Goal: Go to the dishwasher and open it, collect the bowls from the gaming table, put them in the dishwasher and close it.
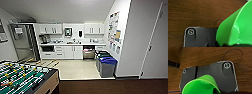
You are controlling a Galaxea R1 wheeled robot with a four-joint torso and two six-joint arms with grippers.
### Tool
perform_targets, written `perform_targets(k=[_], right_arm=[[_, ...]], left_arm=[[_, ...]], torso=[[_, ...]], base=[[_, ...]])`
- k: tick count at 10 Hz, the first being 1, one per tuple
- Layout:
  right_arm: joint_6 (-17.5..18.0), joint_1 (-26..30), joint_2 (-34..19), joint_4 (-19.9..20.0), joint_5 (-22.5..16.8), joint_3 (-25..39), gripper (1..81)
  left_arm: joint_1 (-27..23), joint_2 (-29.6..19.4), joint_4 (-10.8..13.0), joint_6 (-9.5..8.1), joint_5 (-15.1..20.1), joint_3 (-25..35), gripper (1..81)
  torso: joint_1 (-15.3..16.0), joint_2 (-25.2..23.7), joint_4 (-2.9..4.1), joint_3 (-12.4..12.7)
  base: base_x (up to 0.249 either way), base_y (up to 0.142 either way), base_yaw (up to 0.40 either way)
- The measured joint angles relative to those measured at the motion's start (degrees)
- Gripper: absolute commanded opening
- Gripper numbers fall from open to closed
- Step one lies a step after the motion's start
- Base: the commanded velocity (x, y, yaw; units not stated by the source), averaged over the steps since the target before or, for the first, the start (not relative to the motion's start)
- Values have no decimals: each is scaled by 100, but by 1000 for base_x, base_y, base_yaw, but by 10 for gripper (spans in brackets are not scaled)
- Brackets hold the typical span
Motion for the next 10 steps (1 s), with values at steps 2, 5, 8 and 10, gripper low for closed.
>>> perform_targets(k=[2,5,8,10], right_arm=[[0,77,0,-9,26,2,10],[0,5,-33,-13,-13,-16,10],[0,29,-38,-13,-10,-16,10],[0,30,-7,-18,-11,-13,10]], left_arm=[[-20,-11,0,0,-11,-6,10],[2,9,0,0,9,5,10],[11,28,0,-2,9,7,10],[-6,-7,0,0,2,5,10]], torso=[[8,5,0,-2],[5,2,0,-2],[5,2,0,-2],[5,2,0,-2]], base=[[144,-68,0],[144,-48,0],[144,0,0],[144,0,0]])
